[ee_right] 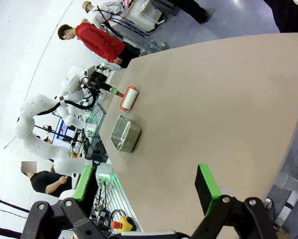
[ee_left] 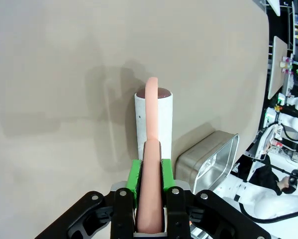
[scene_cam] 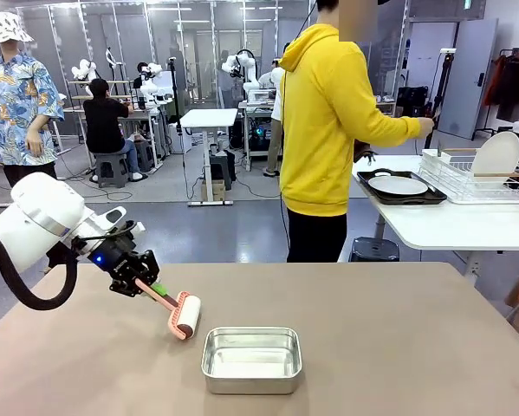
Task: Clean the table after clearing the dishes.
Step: When the right (or left) Handle tray is removed, use the right hand (or left hand) to clean the right (or left) side of the table with the Lint Roller.
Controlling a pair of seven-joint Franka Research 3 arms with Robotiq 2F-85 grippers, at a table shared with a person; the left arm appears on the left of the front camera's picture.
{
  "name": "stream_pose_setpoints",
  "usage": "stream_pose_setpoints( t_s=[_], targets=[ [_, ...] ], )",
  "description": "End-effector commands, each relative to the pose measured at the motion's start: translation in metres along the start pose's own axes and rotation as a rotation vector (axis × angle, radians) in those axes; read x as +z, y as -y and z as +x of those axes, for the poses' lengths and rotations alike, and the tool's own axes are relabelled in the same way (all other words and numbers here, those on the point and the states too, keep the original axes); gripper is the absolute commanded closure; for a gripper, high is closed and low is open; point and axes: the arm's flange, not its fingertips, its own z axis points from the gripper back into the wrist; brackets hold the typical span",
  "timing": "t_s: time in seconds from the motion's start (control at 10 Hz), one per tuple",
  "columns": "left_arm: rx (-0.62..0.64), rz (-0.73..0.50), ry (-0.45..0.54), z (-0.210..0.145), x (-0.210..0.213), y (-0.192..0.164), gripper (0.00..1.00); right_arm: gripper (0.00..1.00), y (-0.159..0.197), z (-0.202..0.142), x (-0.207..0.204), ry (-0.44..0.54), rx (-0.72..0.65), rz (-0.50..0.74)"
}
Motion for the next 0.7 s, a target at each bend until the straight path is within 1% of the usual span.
stream_pose_setpoints(
  t_s=[0.0,0.3,0.5,0.6],
  targets=[
    [-0.007,-0.021,0.025,-0.004,0.007,-0.026,0.79,0.00,-0.005,-0.003,-0.003,0.009,0.006,0.005],
    [-0.007,-0.032,0.017,-0.007,0.031,-0.052,0.79,0.00,-0.005,-0.003,-0.003,0.009,0.006,0.005],
    [-0.021,-0.015,0.015,-0.011,0.048,-0.066,0.79,0.00,-0.005,-0.003,-0.003,0.009,0.006,0.005],
    [-0.028,0.005,-0.007,-0.016,0.057,-0.074,0.79,0.00,-0.005,-0.003,-0.003,0.009,0.006,0.005]
  ],
)
